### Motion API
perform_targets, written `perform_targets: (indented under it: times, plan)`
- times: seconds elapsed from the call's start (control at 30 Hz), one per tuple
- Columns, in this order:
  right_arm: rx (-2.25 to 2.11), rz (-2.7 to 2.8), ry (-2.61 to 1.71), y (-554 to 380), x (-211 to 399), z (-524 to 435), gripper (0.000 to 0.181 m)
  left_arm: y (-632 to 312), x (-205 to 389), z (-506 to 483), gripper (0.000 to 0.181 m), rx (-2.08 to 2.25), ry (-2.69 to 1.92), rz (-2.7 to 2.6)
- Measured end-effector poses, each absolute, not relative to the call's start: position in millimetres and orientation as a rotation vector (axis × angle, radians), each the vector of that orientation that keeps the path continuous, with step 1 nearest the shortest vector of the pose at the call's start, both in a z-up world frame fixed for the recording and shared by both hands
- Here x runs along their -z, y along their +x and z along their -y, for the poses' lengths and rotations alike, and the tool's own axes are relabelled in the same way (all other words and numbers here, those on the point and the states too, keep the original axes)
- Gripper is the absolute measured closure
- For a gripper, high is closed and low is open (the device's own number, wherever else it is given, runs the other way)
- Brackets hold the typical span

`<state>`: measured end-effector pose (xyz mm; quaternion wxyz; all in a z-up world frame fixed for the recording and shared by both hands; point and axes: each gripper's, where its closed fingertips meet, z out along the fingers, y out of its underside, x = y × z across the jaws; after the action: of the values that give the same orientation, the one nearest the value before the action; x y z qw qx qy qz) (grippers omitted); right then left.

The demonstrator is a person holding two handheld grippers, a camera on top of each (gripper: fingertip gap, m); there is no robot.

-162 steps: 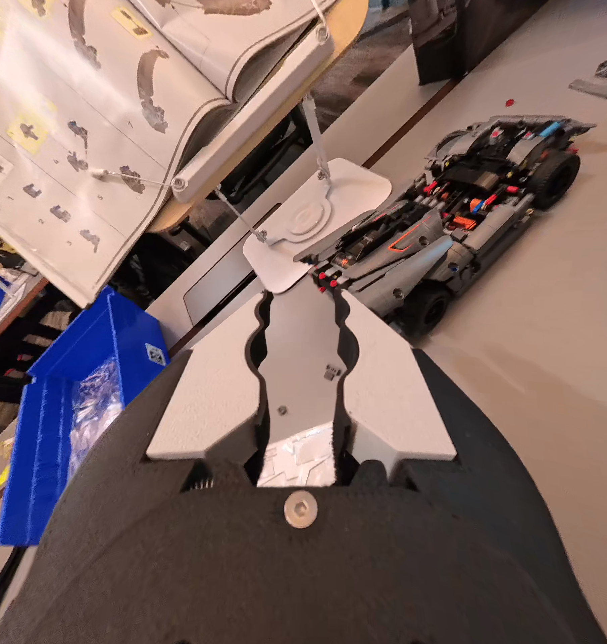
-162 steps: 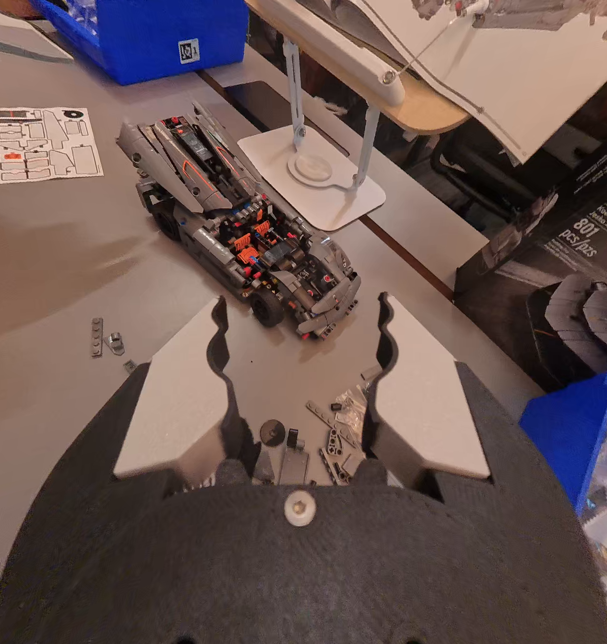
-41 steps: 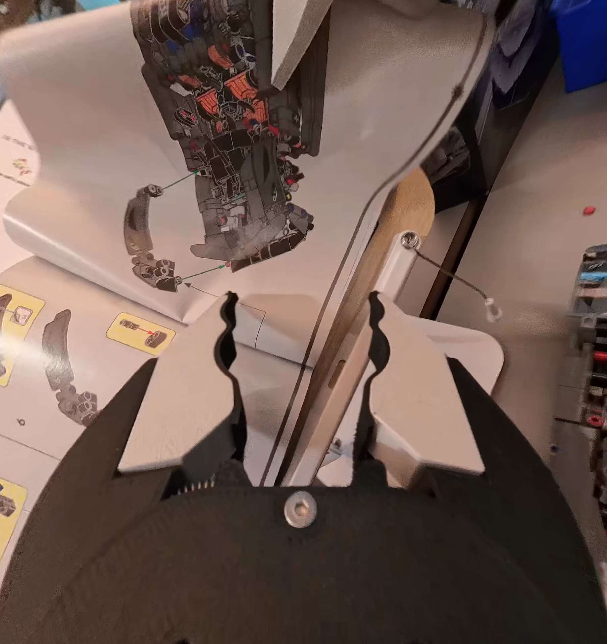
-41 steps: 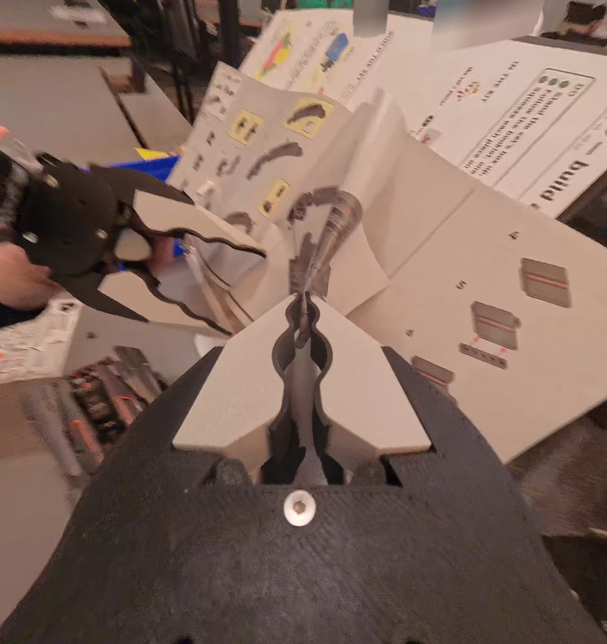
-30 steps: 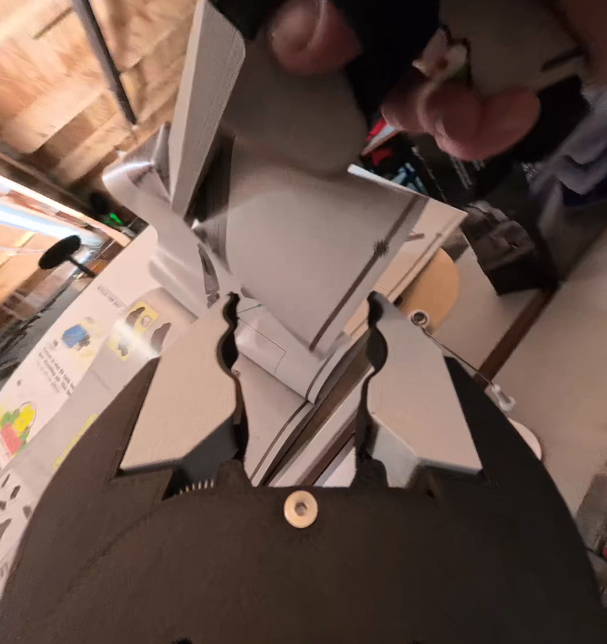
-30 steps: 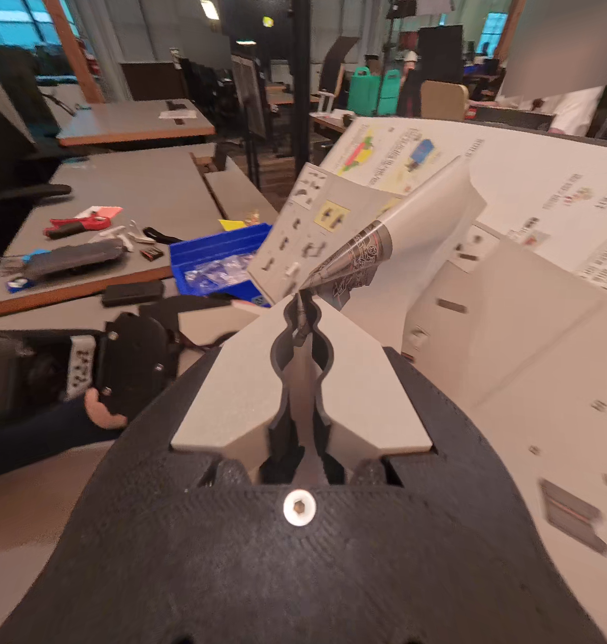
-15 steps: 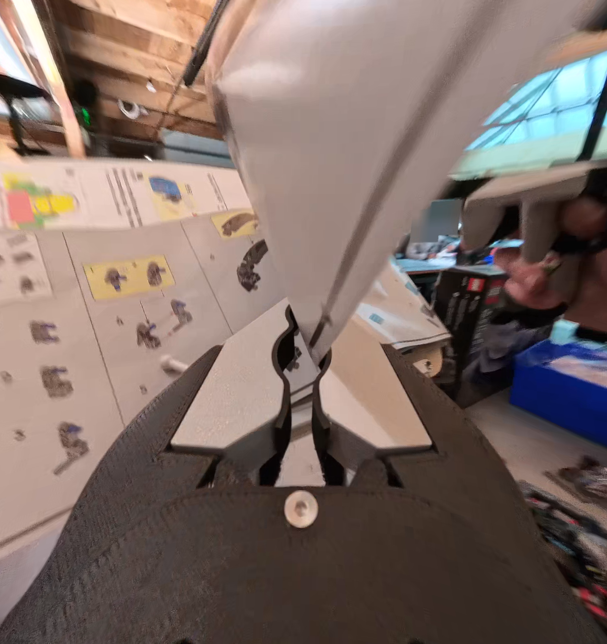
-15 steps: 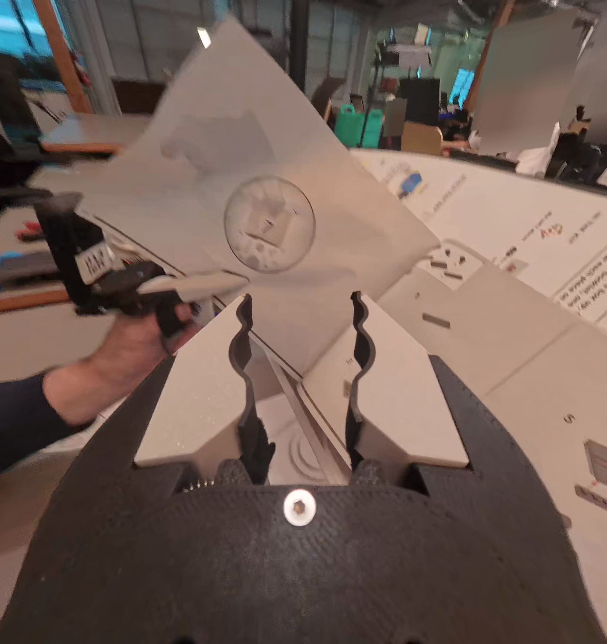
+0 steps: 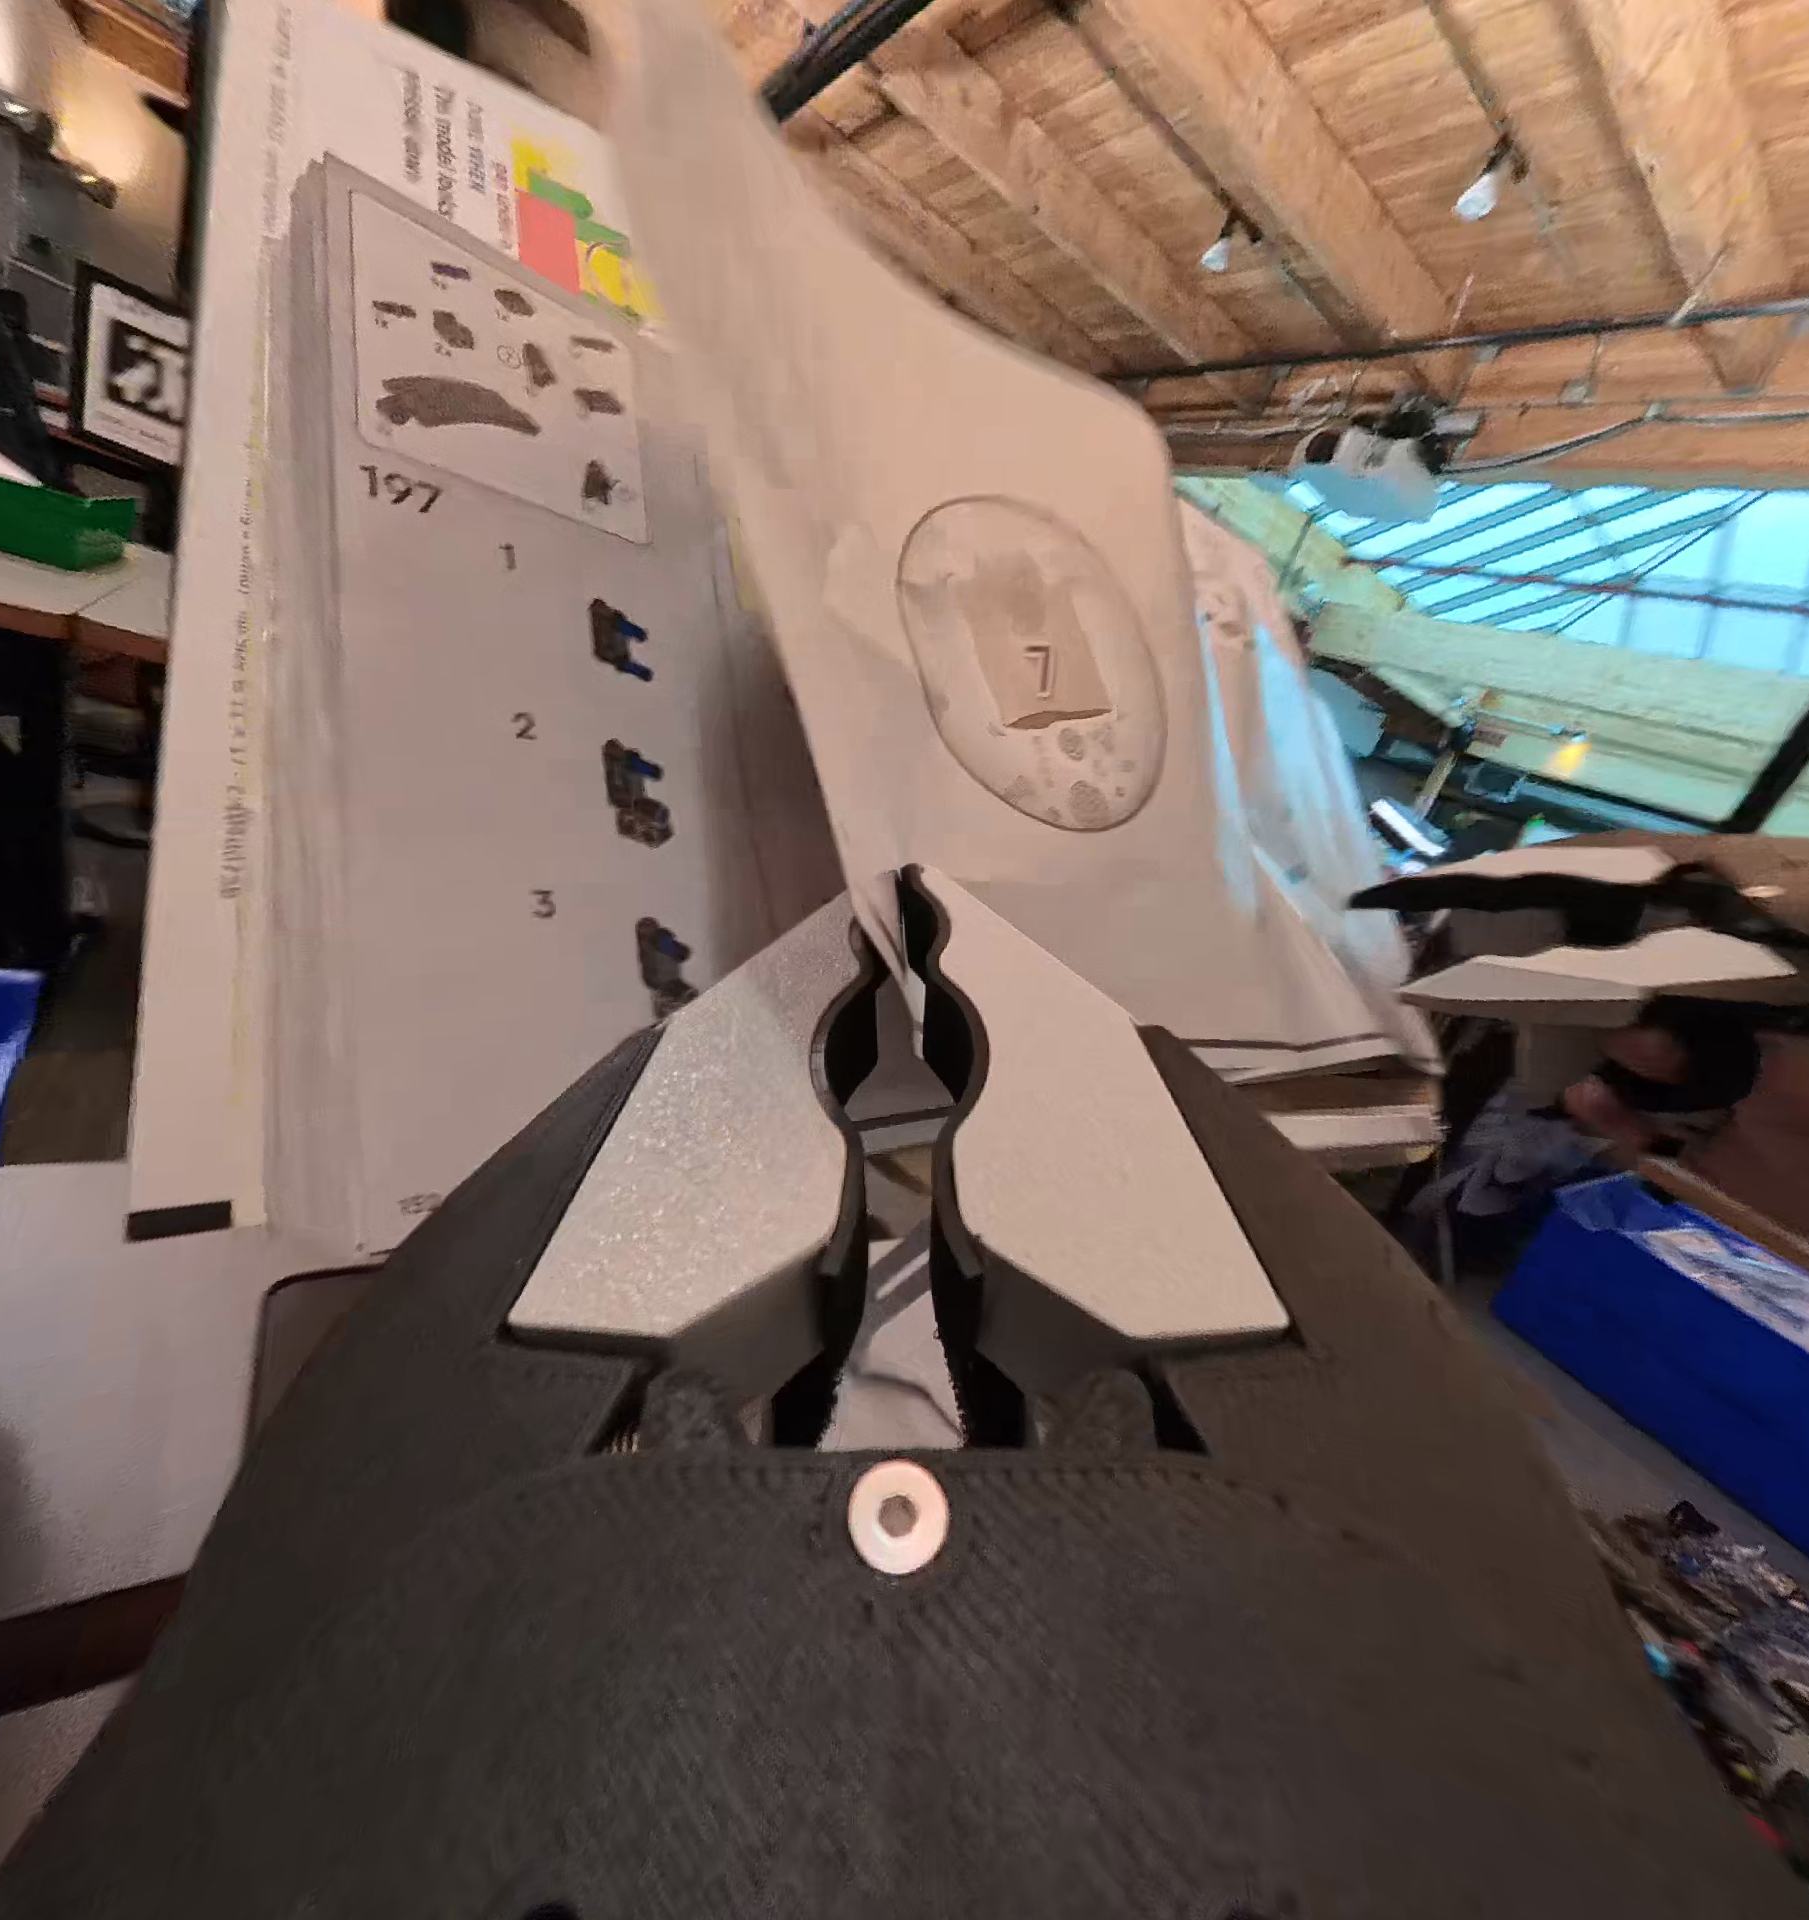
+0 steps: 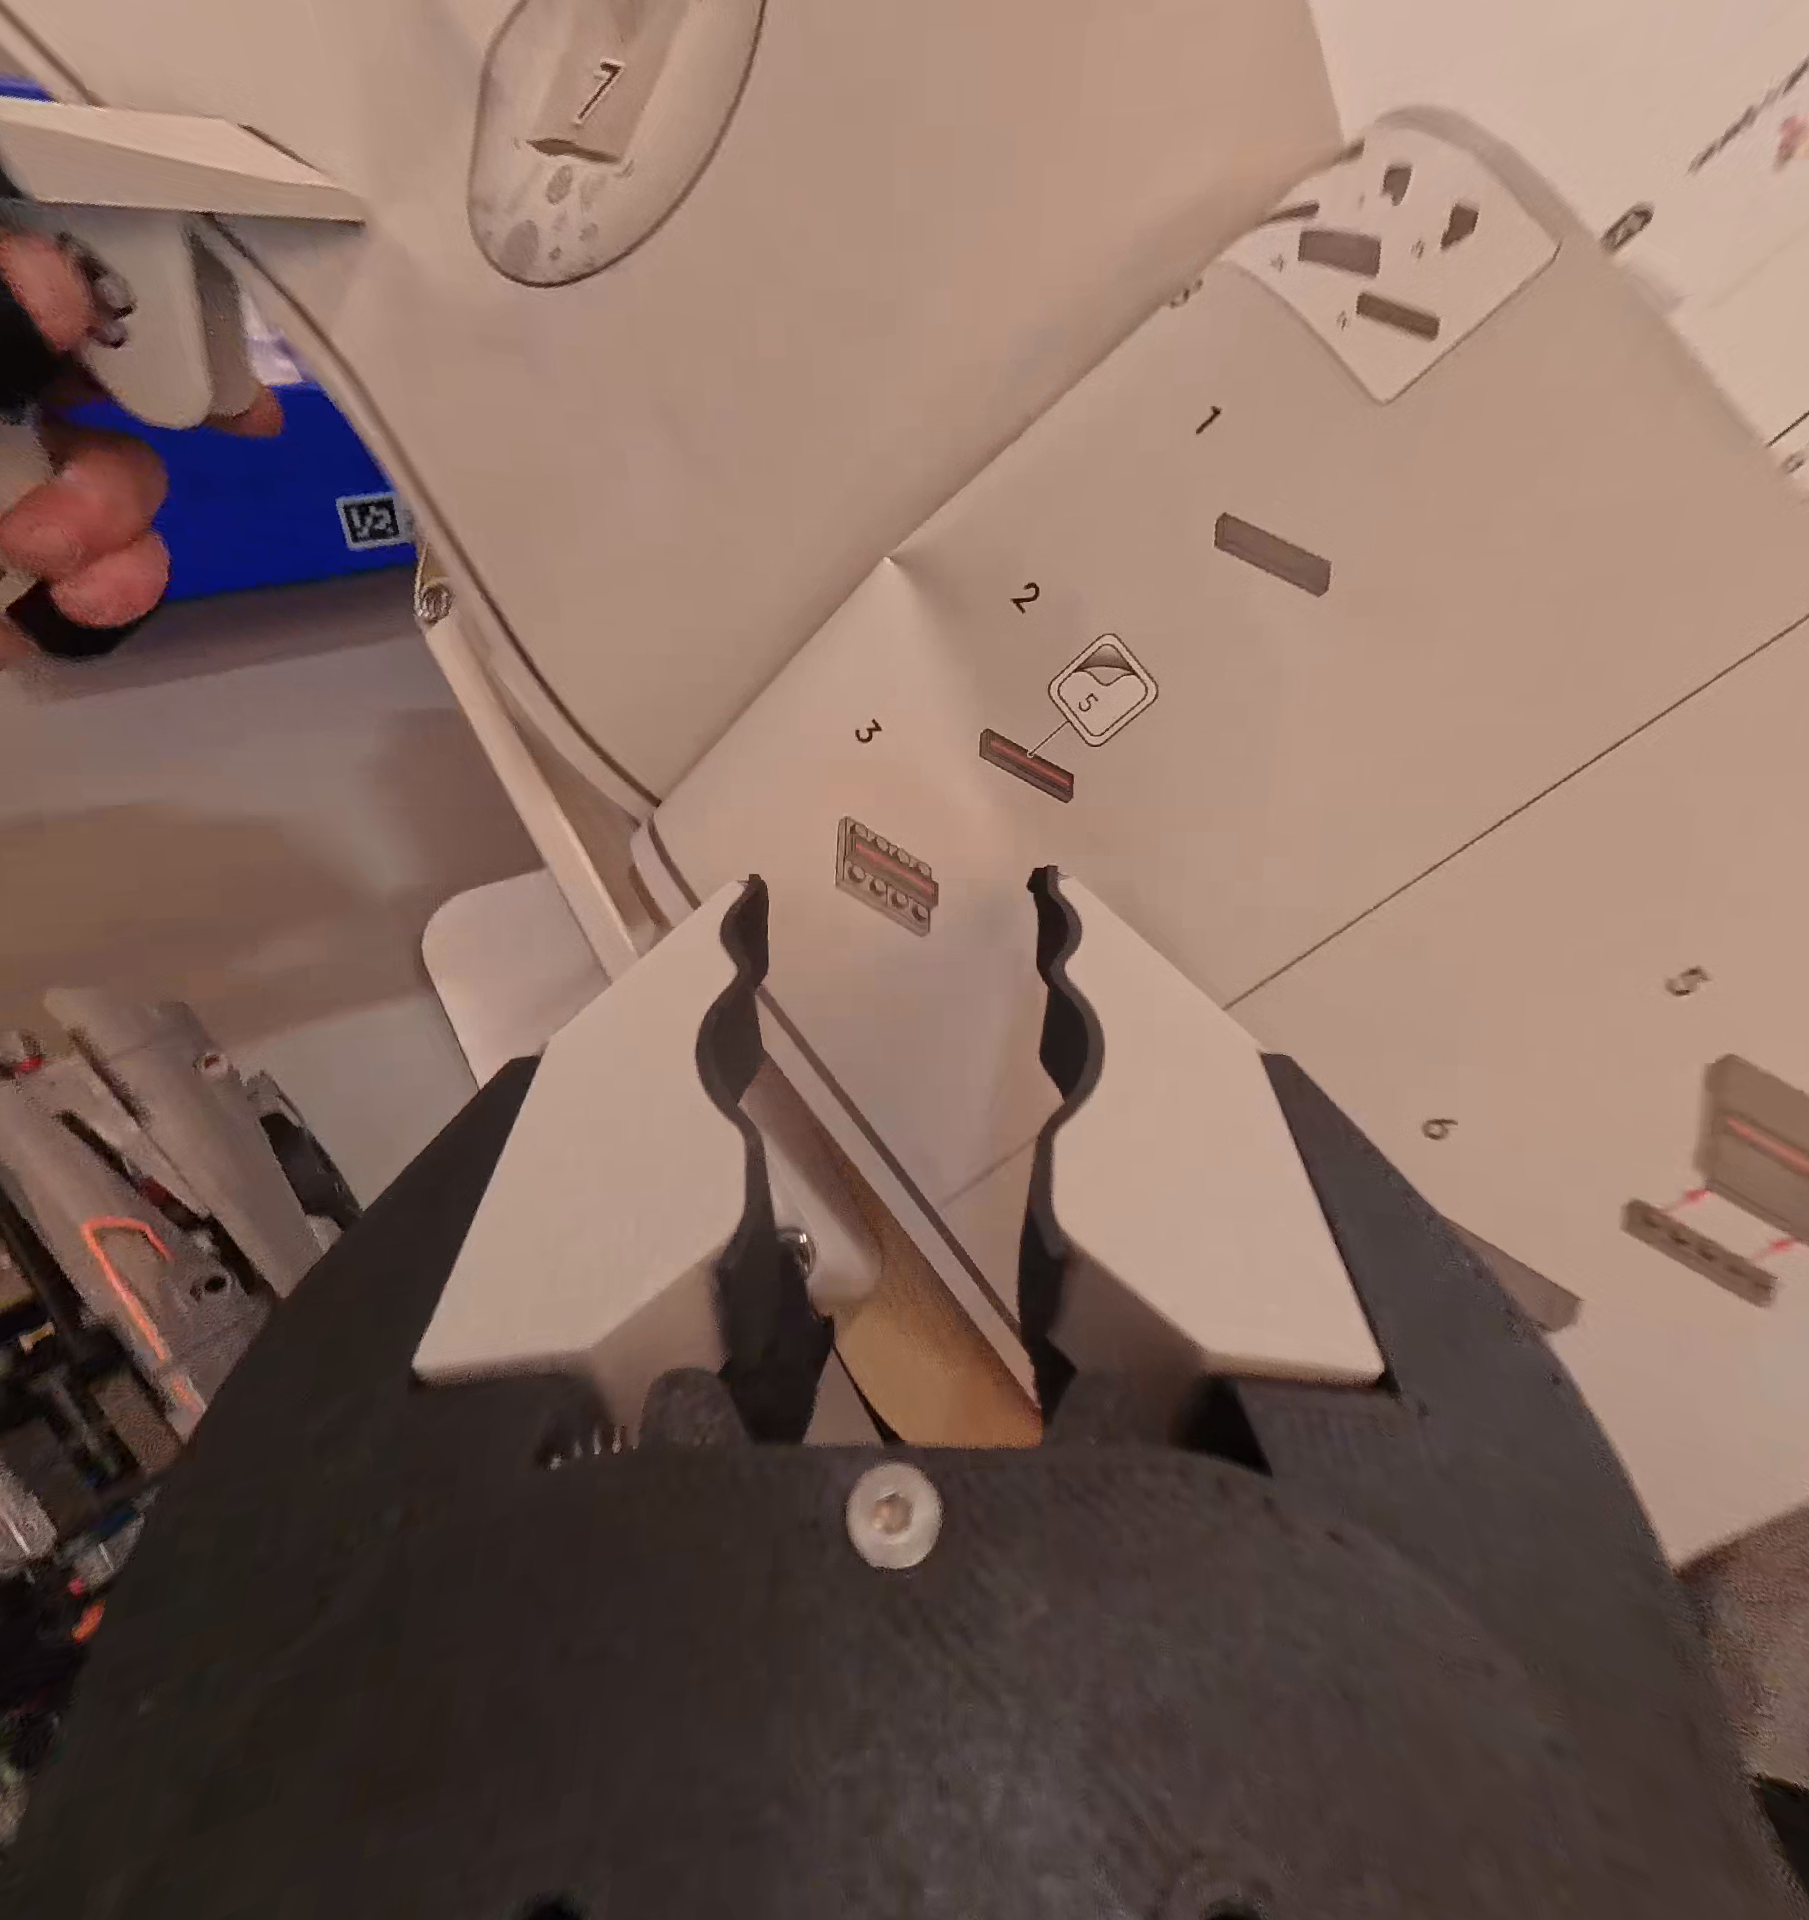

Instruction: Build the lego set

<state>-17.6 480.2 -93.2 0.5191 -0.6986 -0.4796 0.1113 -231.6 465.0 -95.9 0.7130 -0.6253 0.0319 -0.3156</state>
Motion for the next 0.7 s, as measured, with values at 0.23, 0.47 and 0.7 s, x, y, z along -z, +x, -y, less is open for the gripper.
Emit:
perform_targets:
  times: [0.23,0.47,0.7]
  plan:
    - [-0.011,1.61,-1.522,1.1,115.5,-434.1,0.135,-251.1,95.4,-473.4,0.171,0.662,-1.38,0.026]
    - [0.383,1.951,-1.261,19.2,158.2,-411.9,0.138,-305.2,17.0,-413.7,0.131,0.316,-1.141,0.128]
    - [0.72,2.086,-1.016,16.7,179.9,-423.0,0.147,-136.0,-4.2,-412.8,0.157,0.241,-1.273,-0.524]
